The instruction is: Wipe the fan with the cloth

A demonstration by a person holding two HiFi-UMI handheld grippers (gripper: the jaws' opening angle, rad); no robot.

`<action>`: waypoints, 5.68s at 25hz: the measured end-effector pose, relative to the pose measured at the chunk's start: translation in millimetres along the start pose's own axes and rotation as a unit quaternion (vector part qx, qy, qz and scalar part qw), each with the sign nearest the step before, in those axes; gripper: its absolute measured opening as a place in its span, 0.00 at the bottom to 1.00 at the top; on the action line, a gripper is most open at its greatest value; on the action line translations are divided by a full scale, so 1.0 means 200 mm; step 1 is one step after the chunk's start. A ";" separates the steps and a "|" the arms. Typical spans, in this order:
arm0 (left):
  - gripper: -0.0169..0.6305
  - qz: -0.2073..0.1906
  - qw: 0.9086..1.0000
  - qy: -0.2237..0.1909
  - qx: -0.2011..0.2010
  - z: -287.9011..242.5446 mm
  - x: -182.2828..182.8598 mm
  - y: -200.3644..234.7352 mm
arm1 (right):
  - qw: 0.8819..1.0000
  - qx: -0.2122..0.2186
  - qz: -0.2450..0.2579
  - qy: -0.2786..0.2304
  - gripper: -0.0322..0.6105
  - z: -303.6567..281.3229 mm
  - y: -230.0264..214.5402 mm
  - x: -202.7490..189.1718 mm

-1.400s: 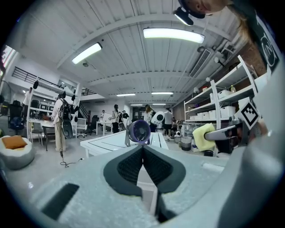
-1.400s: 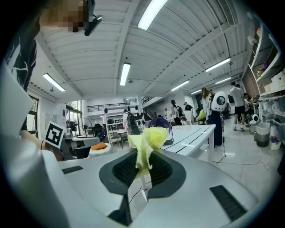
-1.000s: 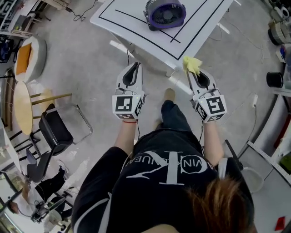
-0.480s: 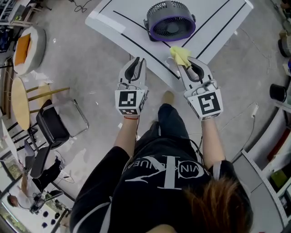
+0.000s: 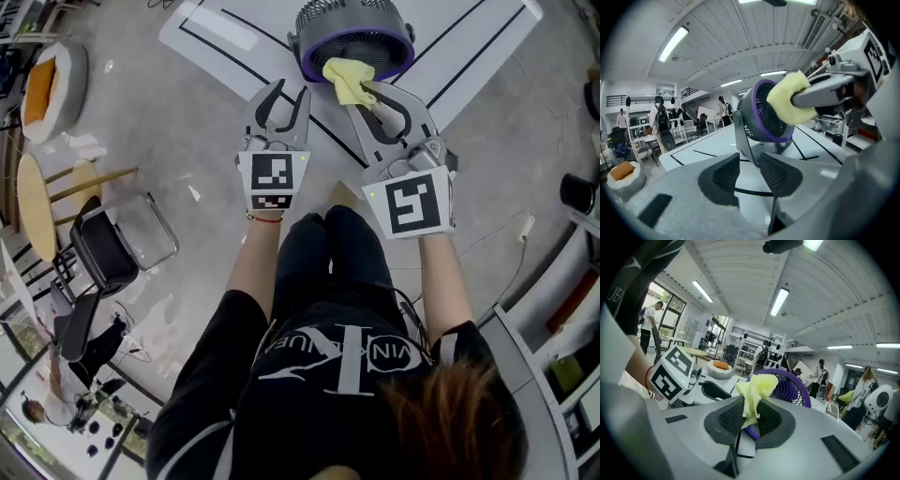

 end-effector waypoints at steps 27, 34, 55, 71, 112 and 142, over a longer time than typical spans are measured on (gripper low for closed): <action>0.13 -0.027 0.999 -0.027 -0.027 -0.12 0.05 0.01 | 0.969 -0.202 0.143 -0.028 0.11 -0.03 -0.21 0.13; 0.13 -0.020 0.999 -0.029 -0.029 -0.13 0.04 -0.01 | 0.955 -0.248 0.159 0.018 0.11 -0.01 -0.32 -0.02; 0.13 -0.007 0.999 -0.033 -0.032 -0.11 0.06 0.03 | 0.958 -0.218 0.166 0.080 0.10 -0.10 -0.18 -0.23; 0.12 0.001 0.999 -0.036 -0.035 -0.11 0.05 0.02 | 0.972 -0.167 0.153 0.065 0.10 -0.18 -0.02 -0.24; 0.12 0.019 0.997 -0.037 -0.058 -0.12 0.03 0.03 | 0.990 -0.106 0.094 -0.001 0.11 -0.13 0.12 0.17; 0.10 0.052 0.992 -0.037 -0.107 -0.11 0.02 0.00 | 0.968 -0.096 0.136 0.188 0.11 -0.41 0.08 0.35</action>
Point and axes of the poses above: the fingertips, and each gripper's own axes: z backward along the fingers, y to its left, x out of its top, the point moved 2 cm from there along z, backward along the fingers, and after that the axes turned 15 degrees about -z, right-handed, at the moved point
